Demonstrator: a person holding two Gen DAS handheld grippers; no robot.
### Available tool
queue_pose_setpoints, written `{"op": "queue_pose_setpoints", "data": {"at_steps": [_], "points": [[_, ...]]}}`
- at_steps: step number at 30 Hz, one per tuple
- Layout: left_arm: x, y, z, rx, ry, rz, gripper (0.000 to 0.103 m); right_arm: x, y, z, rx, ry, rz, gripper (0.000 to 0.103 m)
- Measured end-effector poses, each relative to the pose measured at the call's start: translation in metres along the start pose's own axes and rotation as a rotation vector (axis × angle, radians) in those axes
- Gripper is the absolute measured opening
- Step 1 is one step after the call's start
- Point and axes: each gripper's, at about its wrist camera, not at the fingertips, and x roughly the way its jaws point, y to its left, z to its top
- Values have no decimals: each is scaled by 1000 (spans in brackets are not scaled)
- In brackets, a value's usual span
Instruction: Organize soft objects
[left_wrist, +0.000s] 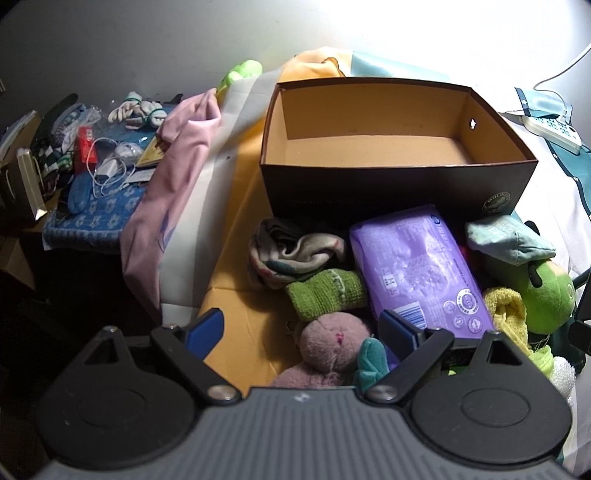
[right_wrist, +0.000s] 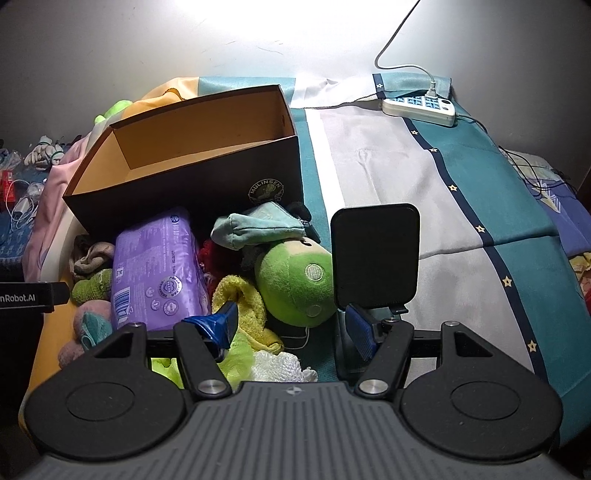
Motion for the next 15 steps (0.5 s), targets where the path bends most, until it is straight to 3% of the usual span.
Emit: {"op": "queue_pose_setpoints", "data": {"at_steps": [15], "points": [[-8,-28,2,40,-15,-31,91,-3,-20,-3,-2,0,-5,49]]}}
